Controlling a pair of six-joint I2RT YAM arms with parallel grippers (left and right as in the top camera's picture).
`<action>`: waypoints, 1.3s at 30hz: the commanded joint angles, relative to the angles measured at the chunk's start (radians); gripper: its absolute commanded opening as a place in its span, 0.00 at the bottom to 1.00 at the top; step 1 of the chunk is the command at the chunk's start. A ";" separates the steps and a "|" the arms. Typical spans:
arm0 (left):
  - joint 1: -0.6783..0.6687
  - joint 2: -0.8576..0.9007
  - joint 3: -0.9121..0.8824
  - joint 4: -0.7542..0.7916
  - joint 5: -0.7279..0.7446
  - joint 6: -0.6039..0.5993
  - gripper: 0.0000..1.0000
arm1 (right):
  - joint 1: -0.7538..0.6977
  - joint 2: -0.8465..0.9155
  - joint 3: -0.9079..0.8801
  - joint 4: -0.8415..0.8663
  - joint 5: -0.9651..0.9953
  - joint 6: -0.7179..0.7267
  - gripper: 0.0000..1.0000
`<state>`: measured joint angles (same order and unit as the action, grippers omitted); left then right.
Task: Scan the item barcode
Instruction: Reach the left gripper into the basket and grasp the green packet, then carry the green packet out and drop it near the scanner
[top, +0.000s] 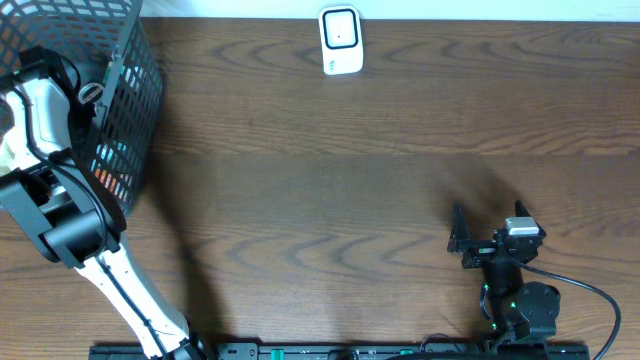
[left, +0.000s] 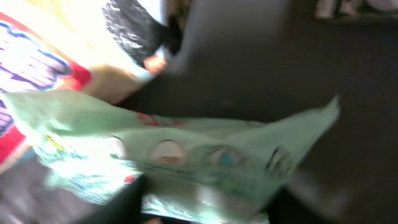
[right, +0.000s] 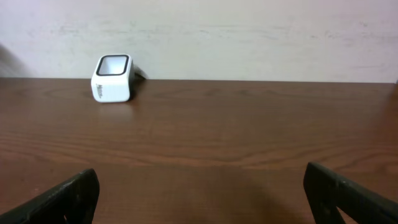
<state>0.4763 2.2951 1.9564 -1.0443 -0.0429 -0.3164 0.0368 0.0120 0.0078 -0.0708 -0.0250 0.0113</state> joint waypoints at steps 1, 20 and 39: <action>0.009 0.016 -0.030 -0.010 -0.014 0.000 0.08 | 0.003 -0.005 -0.002 -0.004 0.007 0.010 0.99; 0.052 -0.523 -0.006 0.118 0.095 -0.029 0.07 | 0.003 -0.005 -0.002 -0.004 0.007 0.010 0.99; -0.381 -0.905 -0.026 0.170 0.608 0.012 0.07 | 0.003 -0.005 -0.002 -0.004 0.007 0.010 0.99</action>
<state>0.2783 1.3613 1.9415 -0.8337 0.4976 -0.4335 0.0368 0.0120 0.0078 -0.0708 -0.0250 0.0113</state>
